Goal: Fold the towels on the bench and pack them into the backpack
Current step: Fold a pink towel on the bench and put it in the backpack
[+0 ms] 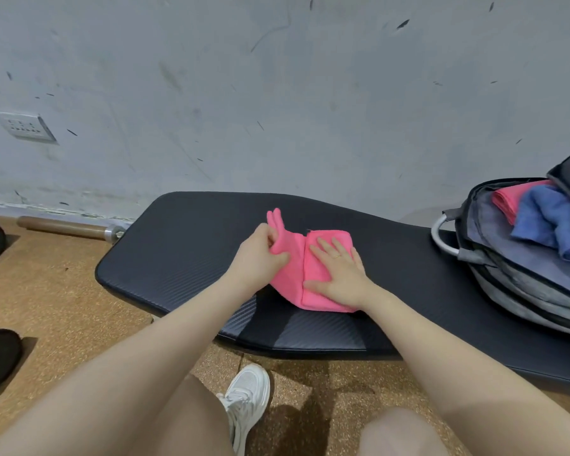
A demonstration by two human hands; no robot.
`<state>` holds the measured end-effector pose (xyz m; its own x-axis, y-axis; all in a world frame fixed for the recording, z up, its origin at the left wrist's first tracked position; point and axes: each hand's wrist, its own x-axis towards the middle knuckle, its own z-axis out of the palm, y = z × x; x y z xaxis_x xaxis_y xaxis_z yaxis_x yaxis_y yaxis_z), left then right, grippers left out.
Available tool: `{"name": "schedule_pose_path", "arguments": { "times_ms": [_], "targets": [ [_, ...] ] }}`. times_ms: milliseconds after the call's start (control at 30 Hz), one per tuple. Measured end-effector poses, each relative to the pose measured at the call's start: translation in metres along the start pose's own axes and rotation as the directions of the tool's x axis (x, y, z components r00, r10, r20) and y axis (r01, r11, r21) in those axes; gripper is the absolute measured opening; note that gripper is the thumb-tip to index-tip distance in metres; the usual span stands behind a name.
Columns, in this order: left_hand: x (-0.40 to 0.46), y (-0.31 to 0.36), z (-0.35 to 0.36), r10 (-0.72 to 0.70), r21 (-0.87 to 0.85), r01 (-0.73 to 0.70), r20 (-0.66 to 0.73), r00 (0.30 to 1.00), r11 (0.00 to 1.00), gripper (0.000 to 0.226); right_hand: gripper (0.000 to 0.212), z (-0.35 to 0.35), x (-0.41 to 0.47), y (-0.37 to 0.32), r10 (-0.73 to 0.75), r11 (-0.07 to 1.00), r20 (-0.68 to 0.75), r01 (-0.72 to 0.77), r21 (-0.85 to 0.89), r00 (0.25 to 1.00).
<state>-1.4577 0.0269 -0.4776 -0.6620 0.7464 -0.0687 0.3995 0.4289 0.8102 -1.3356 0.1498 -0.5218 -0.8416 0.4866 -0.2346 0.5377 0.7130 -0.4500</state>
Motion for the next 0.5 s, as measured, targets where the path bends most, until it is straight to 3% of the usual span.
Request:
{"name": "schedule_pose_path", "arguments": {
  "times_ms": [33,67,100,167,200,233,267,367,433,500],
  "targets": [
    [-0.001,0.009,0.004,0.054,-0.024,-0.054,0.011,0.998,0.998,0.017,0.050,-0.003,-0.001,0.003,0.012,0.950,-0.077,0.013,0.313,0.997],
    [0.000,0.018,0.008,0.108,-0.029,-0.107,0.035,0.994,0.994,0.022,0.033,-0.006,-0.003,0.006,0.061,0.784,-0.151,0.046,0.619,0.987],
    [0.001,0.025,0.014,0.153,0.002,-0.154,0.086,0.984,0.988,0.029,0.027,-0.009,-0.006,0.008,0.135,0.567,-0.207,0.096,0.818,0.969],
    [0.001,0.039,0.028,0.238,0.127,-0.268,0.213,0.948,0.955,0.040,0.030,-0.014,-0.009,0.014,0.225,0.214,-0.205,0.157,0.964,0.953],
    [0.000,0.042,0.037,0.259,0.200,-0.315,0.263,0.929,0.928,0.042,0.032,-0.016,-0.009,0.014,0.252,0.108,-0.172,0.149,0.983,0.952],
    [0.000,0.043,0.045,0.266,0.266,-0.346,0.294,0.918,0.900,0.043,0.034,-0.017,-0.008,0.014,0.282,0.082,-0.139,0.120,0.989,0.949],
    [-0.001,0.042,0.052,0.265,0.317,-0.363,0.312,0.912,0.876,0.044,0.033,-0.018,-0.005,0.014,0.329,0.163,-0.123,0.072,0.984,0.936],
    [-0.001,0.032,0.060,0.253,0.241,-0.343,0.339,0.906,0.908,0.038,0.032,-0.021,-0.001,0.019,0.433,0.660,-0.279,-0.091,0.746,0.857],
    [0.003,0.022,0.055,0.323,0.188,-0.392,0.313,0.893,0.901,0.030,0.045,-0.022,0.002,0.025,0.377,0.766,-0.304,-0.109,0.634,0.875],
    [0.012,0.012,0.049,0.388,0.269,-0.472,0.311,0.868,0.840,0.025,0.061,-0.023,0.006,0.031,0.307,0.810,-0.305,-0.079,0.581,0.902]
  ]
}}
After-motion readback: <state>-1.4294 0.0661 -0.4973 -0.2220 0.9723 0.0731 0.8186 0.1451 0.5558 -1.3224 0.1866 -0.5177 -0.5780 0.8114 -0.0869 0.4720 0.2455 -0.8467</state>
